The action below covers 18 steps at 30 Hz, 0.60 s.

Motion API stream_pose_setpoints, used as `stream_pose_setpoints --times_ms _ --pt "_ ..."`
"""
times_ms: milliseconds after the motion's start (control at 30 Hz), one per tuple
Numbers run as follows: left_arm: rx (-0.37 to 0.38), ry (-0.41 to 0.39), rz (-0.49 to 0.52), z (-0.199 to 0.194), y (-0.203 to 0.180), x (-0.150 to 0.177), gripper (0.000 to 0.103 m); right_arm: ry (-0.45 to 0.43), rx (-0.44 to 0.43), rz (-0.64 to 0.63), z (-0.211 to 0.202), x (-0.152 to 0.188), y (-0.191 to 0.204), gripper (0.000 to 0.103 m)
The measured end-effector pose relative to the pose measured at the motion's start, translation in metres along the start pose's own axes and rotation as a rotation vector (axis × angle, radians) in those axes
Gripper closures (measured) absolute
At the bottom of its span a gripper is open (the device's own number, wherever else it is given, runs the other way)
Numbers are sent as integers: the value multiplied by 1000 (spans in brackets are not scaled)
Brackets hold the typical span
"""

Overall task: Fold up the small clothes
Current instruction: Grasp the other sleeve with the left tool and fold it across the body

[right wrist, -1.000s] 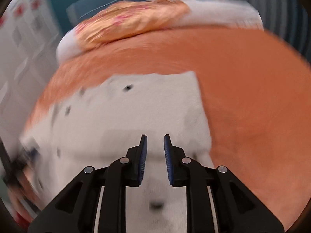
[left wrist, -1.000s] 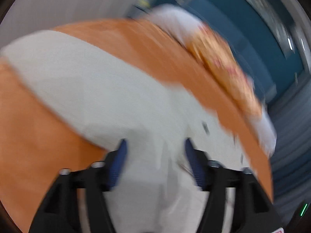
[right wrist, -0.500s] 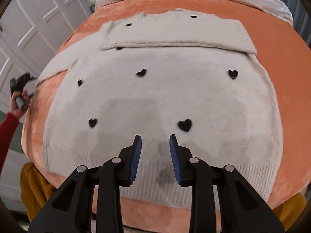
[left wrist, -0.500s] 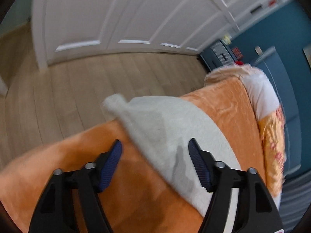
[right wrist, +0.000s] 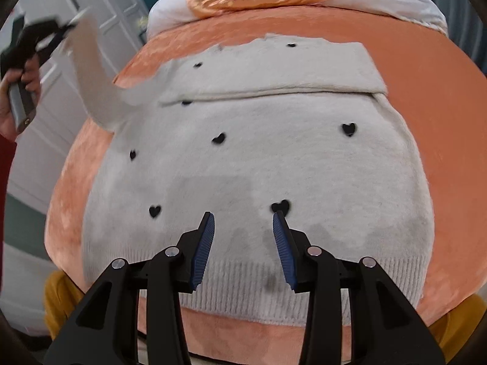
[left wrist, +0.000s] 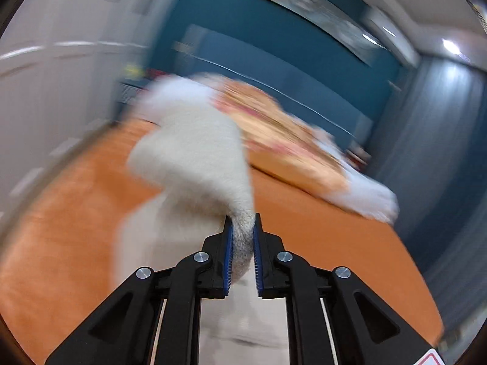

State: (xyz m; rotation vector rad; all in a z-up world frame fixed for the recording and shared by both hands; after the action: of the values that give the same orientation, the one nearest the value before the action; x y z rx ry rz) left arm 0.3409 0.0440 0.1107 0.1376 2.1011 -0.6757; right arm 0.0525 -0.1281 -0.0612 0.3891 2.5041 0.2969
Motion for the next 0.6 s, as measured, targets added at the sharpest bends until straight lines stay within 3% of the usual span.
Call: stream_pose_setpoints --times_ms 67,133,233,300,400,600 --pt "57 106 -3 39 -55 47 82 -18 9 37 -5 0 -18 59" --pt "38 185 -26 69 -82 95 56 -24 28 51 -7 -1 -34 59" --pt "-19 301 -102 92 -87 174 54 -46 71 54 -12 -7 -59 59" --pt "-23 343 -180 88 -70 201 54 -65 80 59 -15 -14 -73 54" --pt "-82 350 -279 76 -23 209 54 -100 81 58 -9 -39 -92 51" --pt "-252 288 -426 45 88 174 49 -153 70 45 34 -113 -96 51"
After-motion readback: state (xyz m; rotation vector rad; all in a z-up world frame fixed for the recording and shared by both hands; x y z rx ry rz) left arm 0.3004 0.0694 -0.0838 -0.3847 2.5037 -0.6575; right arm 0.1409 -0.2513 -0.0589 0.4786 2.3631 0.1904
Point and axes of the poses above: each gripper's, at about its wrist camera, not at the fingertips, and z roughly the way its jaws point, y to its left, x to its underside, the point moved 4 cm from there along z, roughly the way its jaws point, and after that the axes turned 2 degrees about -y, right-handed, at the moved point
